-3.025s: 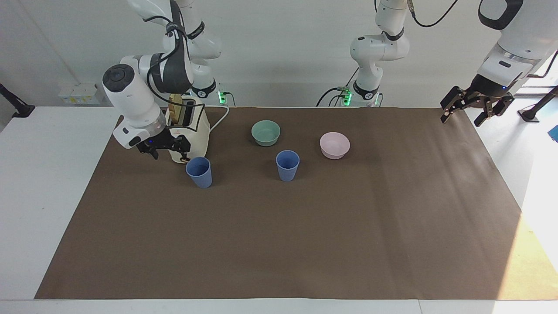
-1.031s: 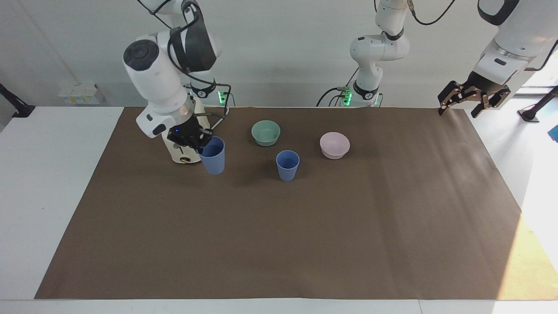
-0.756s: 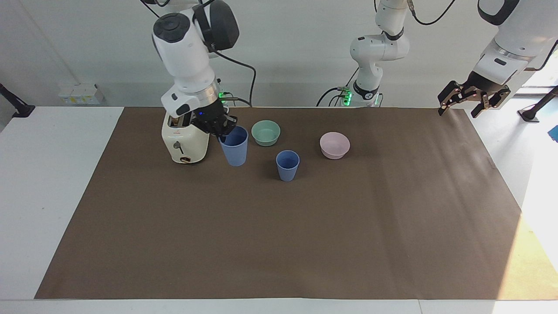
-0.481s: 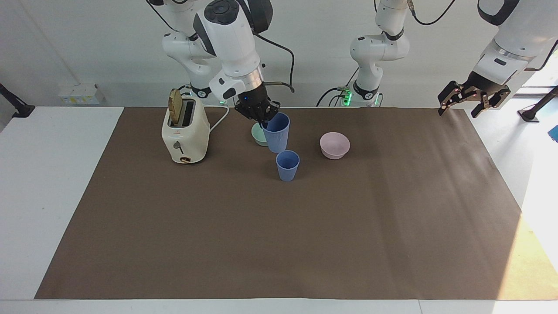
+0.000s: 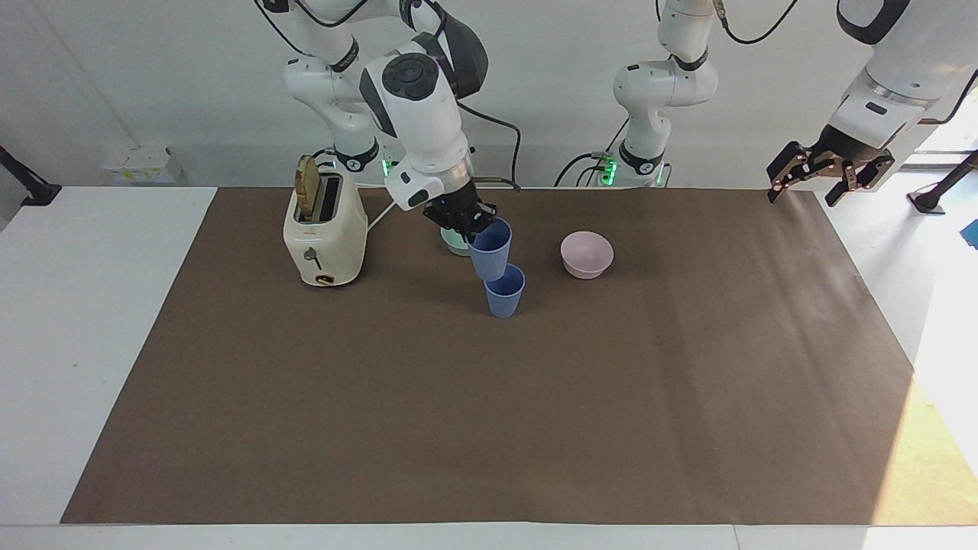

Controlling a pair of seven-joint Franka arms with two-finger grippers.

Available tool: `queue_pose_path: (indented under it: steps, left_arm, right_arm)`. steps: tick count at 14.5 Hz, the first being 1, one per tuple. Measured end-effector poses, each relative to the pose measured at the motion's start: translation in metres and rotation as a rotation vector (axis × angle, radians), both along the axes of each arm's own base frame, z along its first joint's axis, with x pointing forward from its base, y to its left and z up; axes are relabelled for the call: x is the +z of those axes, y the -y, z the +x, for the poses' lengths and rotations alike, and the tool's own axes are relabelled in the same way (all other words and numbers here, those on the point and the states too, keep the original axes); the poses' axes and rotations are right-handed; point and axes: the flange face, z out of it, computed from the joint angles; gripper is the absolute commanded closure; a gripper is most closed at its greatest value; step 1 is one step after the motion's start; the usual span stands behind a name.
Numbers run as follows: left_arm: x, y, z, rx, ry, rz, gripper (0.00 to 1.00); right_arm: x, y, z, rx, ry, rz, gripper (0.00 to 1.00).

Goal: Stack blue cups with both arms
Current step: 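Carry the blue cup with the right gripper and lower it into the first cup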

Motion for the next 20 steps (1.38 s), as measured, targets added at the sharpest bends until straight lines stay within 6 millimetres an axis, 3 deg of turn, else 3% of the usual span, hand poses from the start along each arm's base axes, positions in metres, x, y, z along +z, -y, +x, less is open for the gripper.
queue_pose_path:
  steps: [9,14,20]
  left_arm:
    - [0.0,0.001,0.0,-0.001,0.0,0.0,0.0]
    - [0.0,0.001,0.0,-0.002,-0.002,0.0,0.0]
    - [-0.001,0.002,0.0,-0.003,-0.004,0.0,0.0]
  right_arm:
    - [-0.006,-0.01,-0.006,0.015,0.002,0.005,1.0]
    - [-0.03,-0.034,-0.015,0.049,-0.008,0.014,1.0]
    - [-0.034,-0.027,-0.01,0.035,-0.012,0.011,1.0]
